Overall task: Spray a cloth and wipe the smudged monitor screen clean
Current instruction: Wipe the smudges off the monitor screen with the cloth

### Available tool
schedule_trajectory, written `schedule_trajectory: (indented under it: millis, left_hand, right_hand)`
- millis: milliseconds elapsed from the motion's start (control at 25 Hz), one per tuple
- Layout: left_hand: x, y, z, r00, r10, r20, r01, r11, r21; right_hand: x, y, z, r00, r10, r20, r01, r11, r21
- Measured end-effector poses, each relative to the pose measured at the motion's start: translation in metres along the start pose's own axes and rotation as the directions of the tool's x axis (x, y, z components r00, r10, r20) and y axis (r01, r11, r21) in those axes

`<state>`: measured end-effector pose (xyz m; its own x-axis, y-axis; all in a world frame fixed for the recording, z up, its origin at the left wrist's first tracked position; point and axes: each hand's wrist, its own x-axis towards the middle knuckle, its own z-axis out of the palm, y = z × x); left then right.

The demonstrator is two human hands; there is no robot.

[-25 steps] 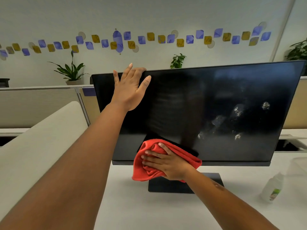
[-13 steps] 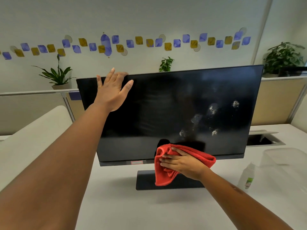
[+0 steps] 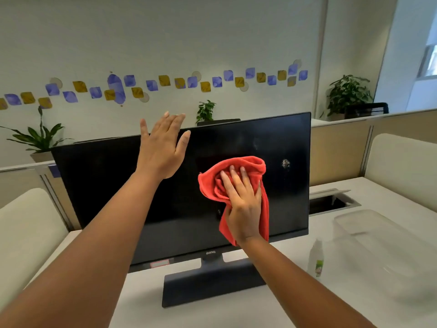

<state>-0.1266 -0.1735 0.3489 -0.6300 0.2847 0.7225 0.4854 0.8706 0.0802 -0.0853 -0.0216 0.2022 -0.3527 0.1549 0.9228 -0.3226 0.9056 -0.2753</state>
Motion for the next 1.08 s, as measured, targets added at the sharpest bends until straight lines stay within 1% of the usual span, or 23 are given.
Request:
schedule_trajectory:
  millis: [40, 120, 200, 240, 320, 400, 440, 520, 680, 720, 800, 880, 960, 1000, 1080]
  left_hand:
    - [0.005, 0.009, 0.004, 1.0, 0.024, -0.011, -0.024, 0.999, -0.021]
    - [0.011, 0.021, 0.015, 0.999, 0.05, 0.01, -0.049, 0.998, -0.042]
    - [0.012, 0.025, 0.026, 0.997, 0.063, 0.036, -0.063, 0.998, -0.007]
    - [0.012, 0.025, 0.031, 0.997, 0.066, 0.026, -0.066, 0.998, 0.005]
    - [0.012, 0.025, 0.036, 0.998, 0.063, -0.023, -0.063, 0.998, 0.003]
    - [0.011, 0.023, 0.037, 0.998, 0.051, -0.049, -0.051, 0.999, -0.008]
    - [0.011, 0.023, 0.038, 0.998, 0.049, -0.049, -0.05, 0.999, -0.016]
    - [0.011, 0.024, 0.037, 0.997, 0.058, -0.043, -0.06, 0.998, -0.035]
    - [0.011, 0.024, 0.035, 0.997, 0.07, -0.035, -0.072, 0.996, -0.06]
    - [0.011, 0.025, 0.035, 0.997, 0.071, -0.036, -0.073, 0.996, -0.058]
    - [0.011, 0.025, 0.035, 0.996, 0.074, -0.039, -0.076, 0.995, -0.058]
    - [0.012, 0.025, 0.035, 0.997, 0.076, -0.031, -0.078, 0.995, -0.066]
    - [0.013, 0.024, 0.036, 0.997, 0.075, -0.024, -0.077, 0.994, -0.078]
    - [0.013, 0.023, 0.036, 0.997, 0.073, -0.022, -0.075, 0.994, -0.085]
    - [0.014, 0.023, 0.036, 0.997, 0.07, -0.019, -0.072, 0.992, -0.101]
  right_hand:
    - [0.005, -0.004, 0.007, 1.0, -0.022, 0.014, 0.023, 1.0, -0.019]
    - [0.0, -0.009, 0.024, 0.981, -0.151, 0.122, 0.162, 0.983, -0.083]
    - [-0.019, -0.009, 0.039, 0.923, -0.274, 0.271, 0.321, 0.935, -0.149]
    - [-0.029, -0.005, 0.046, 0.897, -0.307, 0.319, 0.374, 0.91, -0.177]
    - [-0.044, 0.005, 0.056, 0.879, -0.332, 0.342, 0.417, 0.884, -0.212]
    - [-0.053, 0.014, 0.059, 0.888, -0.324, 0.326, 0.408, 0.881, -0.238]
    - [-0.055, 0.02, 0.058, 0.901, -0.306, 0.308, 0.388, 0.885, -0.258]
    - [-0.059, 0.032, 0.054, 0.937, -0.226, 0.266, 0.301, 0.909, -0.288]
    - [-0.059, 0.065, 0.035, 0.992, 0.0, 0.129, 0.04, 0.951, -0.306]
    - [-0.055, 0.074, 0.029, 0.993, 0.079, 0.083, -0.051, 0.953, -0.297]
    - [-0.04, 0.087, 0.019, 0.97, 0.242, -0.013, -0.237, 0.937, -0.258]
    - [-0.019, 0.089, 0.015, 0.937, 0.342, -0.076, -0.35, 0.915, -0.201]
    - [0.002, 0.08, 0.018, 0.932, 0.349, -0.096, -0.36, 0.92, -0.152]
    - [0.009, 0.073, 0.02, 0.942, 0.323, -0.094, -0.334, 0.931, -0.146]
    - [0.015, 0.059, 0.026, 0.972, 0.227, -0.067, -0.236, 0.957, -0.171]
